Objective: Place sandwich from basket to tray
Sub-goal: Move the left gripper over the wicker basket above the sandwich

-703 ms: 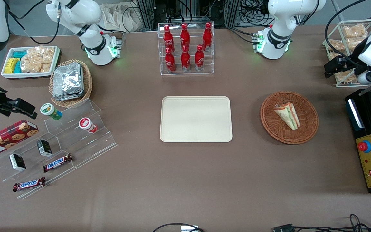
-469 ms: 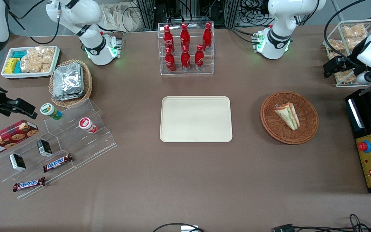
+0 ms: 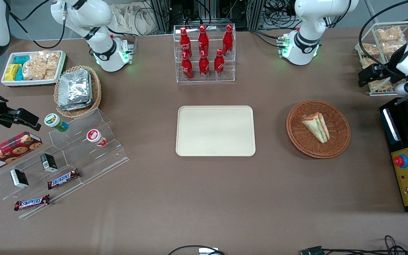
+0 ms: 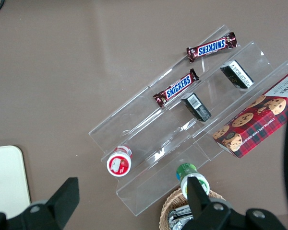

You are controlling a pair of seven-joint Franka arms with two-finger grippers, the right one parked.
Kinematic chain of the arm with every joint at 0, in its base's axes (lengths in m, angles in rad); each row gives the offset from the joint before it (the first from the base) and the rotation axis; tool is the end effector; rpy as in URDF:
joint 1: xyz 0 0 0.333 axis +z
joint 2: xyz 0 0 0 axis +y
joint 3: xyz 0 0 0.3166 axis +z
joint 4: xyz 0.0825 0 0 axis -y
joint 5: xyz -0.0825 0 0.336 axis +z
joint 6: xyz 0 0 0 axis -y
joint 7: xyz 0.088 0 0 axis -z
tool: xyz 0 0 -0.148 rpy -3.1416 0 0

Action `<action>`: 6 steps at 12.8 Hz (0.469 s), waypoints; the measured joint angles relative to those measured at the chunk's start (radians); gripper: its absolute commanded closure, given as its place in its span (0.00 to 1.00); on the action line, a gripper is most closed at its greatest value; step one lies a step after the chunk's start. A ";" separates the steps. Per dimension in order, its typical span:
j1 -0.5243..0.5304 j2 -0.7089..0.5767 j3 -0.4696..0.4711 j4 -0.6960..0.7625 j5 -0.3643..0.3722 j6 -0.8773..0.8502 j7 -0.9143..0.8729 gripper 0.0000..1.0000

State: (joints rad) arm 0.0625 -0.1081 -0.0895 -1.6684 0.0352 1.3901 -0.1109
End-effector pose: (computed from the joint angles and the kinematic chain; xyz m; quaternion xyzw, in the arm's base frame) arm 0.4447 -0.0085 0.5819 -0.9951 -0.0441 0.0835 0.0281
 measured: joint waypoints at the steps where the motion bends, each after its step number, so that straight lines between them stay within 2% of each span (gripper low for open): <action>1: 0.000 0.000 0.010 -0.010 -0.001 -0.016 -0.022 0.00; 4: -0.002 -0.013 0.008 -0.036 -0.038 -0.094 -0.278 0.00; 6: -0.007 -0.032 -0.017 -0.038 -0.039 -0.109 -0.359 0.00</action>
State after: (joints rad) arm 0.0558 -0.1397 -0.1062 -1.7065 -0.0035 1.2815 -0.4700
